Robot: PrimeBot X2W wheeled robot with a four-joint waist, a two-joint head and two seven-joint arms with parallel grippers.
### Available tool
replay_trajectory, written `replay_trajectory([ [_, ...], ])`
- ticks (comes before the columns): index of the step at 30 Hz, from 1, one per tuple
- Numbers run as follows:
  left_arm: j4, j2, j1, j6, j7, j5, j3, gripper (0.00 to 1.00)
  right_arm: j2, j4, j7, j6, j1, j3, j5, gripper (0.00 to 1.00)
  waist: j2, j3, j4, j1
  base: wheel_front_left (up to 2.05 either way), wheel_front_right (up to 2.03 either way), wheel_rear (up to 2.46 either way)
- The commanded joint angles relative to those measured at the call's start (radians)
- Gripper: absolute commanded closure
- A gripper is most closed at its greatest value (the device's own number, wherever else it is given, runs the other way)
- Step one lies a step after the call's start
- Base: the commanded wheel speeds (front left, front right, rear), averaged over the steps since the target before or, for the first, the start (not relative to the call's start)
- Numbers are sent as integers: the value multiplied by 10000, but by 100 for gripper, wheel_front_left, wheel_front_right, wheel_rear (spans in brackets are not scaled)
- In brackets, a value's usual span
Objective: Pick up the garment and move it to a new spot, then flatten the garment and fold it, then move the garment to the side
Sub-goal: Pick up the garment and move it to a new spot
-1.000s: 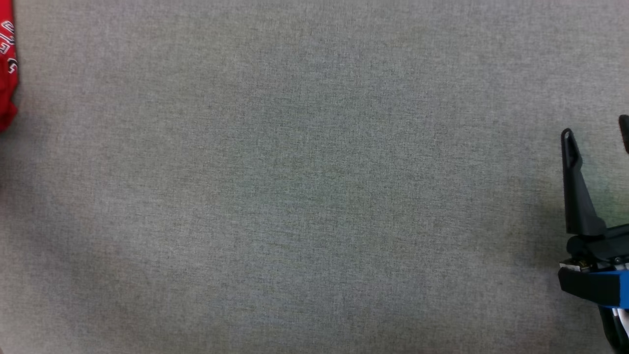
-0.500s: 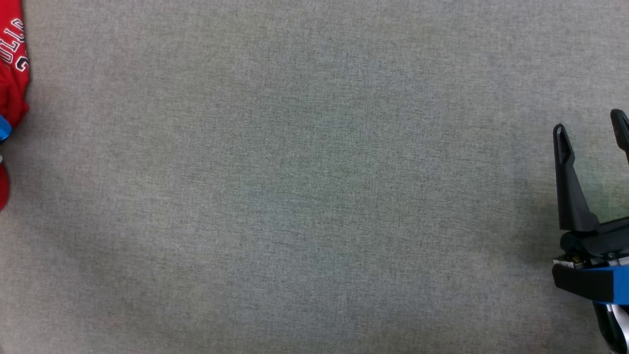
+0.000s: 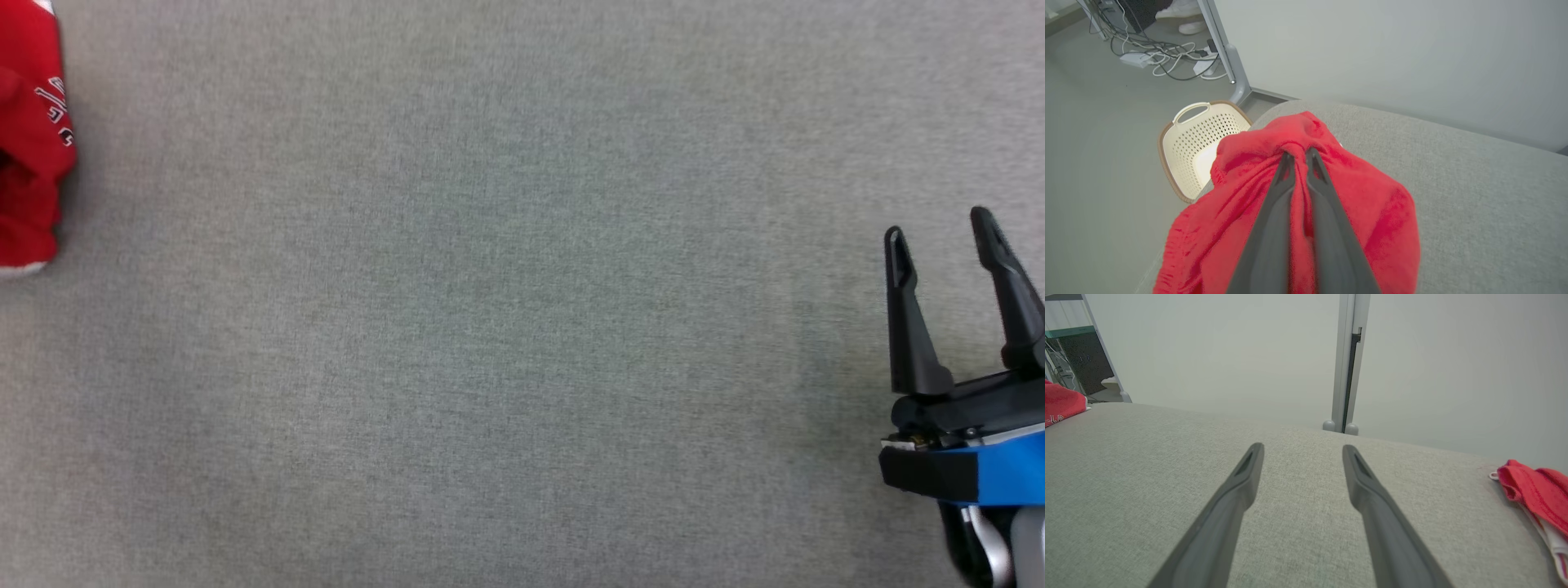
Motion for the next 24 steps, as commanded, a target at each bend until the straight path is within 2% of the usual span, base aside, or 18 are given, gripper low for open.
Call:
replay_trajectory([
  [1,-276,54,-199,-5,-456,3,-232,100,153,185,-154,2,50,38,98,0,0,-535,-283,0,0,0,0],
  [6,-1067,286,-664,-5,-1606,208,-1116,100,552,884,-526,2,181,268,259,0,0,-1434,-794,0,0,0,0],
  [14,-2648,137,-1565,-6,-2618,-19,-2642,100,989,1764,-941,2,379,672,491,0,0,-2480,-1950,0,0,0,0],
  [20,-3964,-241,-1996,-6,-2580,-167,-3582,100,1206,2146,-1104,2,395,964,711,0,0,-2771,-2890,0,0,0,0],
  [24,-4649,-737,-1812,-6,-2379,-194,-4127,100,1292,2347,-1157,2,262,1190,872,0,0,-2833,-3380,0,0,0,0],
])
